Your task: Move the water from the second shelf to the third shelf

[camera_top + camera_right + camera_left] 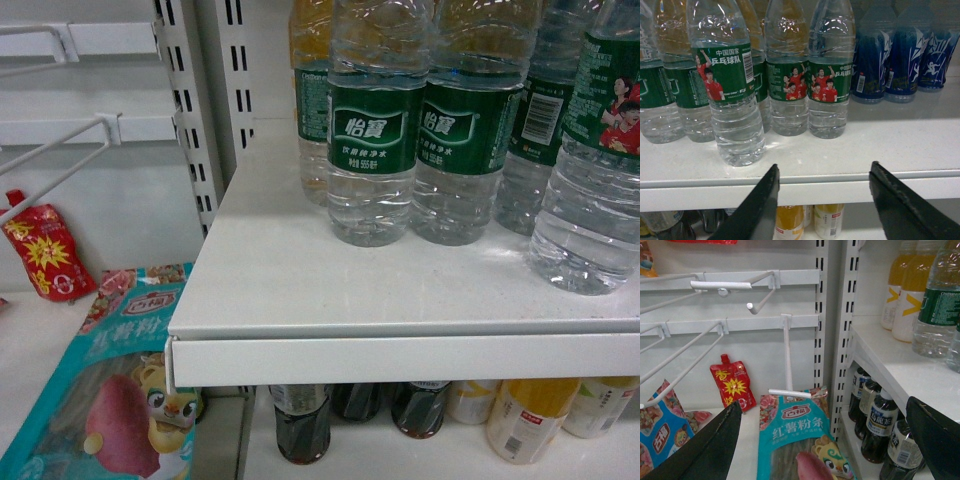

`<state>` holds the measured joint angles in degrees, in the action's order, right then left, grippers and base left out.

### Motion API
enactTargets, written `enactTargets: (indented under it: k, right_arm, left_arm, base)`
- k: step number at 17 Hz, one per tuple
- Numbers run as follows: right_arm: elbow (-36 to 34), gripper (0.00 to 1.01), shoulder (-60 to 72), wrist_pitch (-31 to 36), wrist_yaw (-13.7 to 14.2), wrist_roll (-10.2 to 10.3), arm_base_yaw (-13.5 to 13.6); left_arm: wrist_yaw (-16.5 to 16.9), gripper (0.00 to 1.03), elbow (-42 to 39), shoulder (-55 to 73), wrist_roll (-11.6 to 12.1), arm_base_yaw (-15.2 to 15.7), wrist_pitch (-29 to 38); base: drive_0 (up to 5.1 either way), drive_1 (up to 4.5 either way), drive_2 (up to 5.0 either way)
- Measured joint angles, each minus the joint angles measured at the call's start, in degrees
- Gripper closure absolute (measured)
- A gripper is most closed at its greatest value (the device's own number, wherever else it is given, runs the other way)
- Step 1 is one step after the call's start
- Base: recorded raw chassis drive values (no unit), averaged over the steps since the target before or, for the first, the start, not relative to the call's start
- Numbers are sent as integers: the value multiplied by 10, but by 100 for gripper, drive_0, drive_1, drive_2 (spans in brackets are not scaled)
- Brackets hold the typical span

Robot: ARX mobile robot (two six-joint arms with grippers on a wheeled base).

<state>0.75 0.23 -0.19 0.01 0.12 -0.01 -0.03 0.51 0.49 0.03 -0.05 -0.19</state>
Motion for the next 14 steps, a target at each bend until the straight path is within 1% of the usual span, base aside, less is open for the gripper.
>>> enactTargets:
  k: [3,4,5,14]
  right_arm:
    - [0,12,0,0,0,0,0]
    - [0,1,0,0,0,0,0]
    - [0,4,0,0,0,0,0]
    - [0,3,0,0,0,0,0]
  left_arm:
    - [0,5,0,0,0,0,0]
    - [0,5,0,0,0,0,0]
    - [0,5,0,0,0,0,0]
    - [0,5,0,0,0,0,0]
  base:
    - [0,0,0]
    - [0,0,0]
    - [0,0,0]
    - [0,0,0]
